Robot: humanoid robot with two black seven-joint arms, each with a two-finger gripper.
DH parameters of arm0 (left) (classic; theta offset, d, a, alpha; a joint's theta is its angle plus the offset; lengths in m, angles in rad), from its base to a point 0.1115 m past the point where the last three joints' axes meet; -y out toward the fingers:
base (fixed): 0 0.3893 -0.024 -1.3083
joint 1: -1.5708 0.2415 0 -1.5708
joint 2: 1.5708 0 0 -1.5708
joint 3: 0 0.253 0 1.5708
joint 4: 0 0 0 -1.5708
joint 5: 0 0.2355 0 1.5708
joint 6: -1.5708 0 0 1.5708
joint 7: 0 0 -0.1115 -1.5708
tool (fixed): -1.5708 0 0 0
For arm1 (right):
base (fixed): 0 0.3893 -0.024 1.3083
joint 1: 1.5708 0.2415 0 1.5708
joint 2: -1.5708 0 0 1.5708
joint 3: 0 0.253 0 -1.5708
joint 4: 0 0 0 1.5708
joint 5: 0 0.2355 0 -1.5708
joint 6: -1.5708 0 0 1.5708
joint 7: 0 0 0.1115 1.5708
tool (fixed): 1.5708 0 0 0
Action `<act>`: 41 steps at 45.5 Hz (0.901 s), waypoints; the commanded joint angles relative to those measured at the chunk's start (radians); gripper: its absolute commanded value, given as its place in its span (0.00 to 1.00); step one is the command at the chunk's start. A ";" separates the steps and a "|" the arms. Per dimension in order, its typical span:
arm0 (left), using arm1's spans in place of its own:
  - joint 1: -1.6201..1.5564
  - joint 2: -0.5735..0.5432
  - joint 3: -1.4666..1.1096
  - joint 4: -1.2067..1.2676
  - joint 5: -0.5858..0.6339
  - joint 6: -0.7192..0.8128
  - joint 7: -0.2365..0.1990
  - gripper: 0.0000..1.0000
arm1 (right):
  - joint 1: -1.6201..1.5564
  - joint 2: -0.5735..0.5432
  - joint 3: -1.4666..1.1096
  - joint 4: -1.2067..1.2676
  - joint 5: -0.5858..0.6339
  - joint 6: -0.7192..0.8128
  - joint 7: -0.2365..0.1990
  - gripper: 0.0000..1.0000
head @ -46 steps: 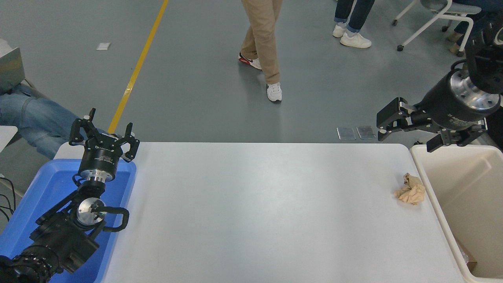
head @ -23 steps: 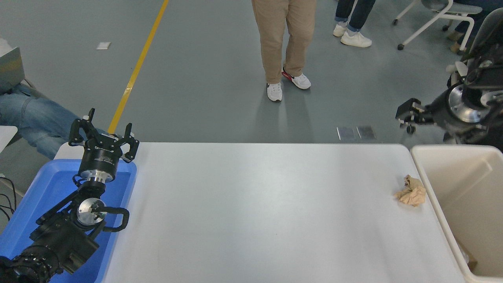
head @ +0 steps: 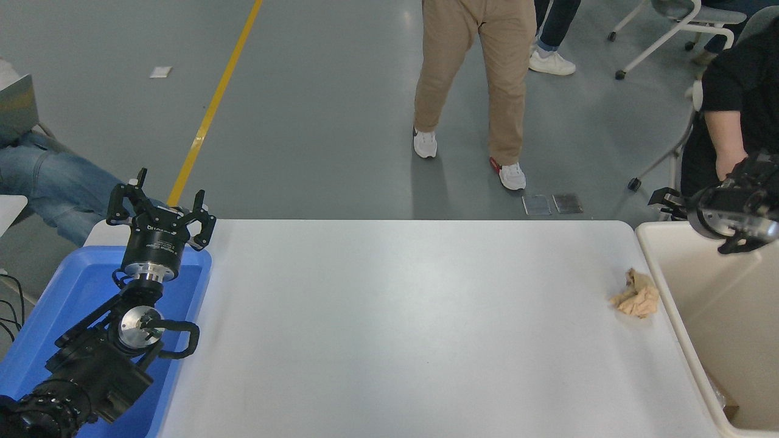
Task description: Pick up paper ball place in dustbin
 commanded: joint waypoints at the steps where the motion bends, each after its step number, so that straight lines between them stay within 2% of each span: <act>1: 0.000 0.000 0.000 0.000 0.000 0.000 0.001 0.99 | -0.217 0.004 0.188 -0.126 0.002 -0.042 0.001 1.00; 18: 0.000 0.000 0.000 0.000 0.000 0.000 0.000 0.99 | -0.367 0.009 0.377 -0.221 0.001 -0.042 0.008 1.00; 41: 0.000 0.000 0.000 0.000 0.000 0.000 0.001 0.99 | -0.367 0.032 0.406 -0.224 -0.001 -0.069 0.011 1.00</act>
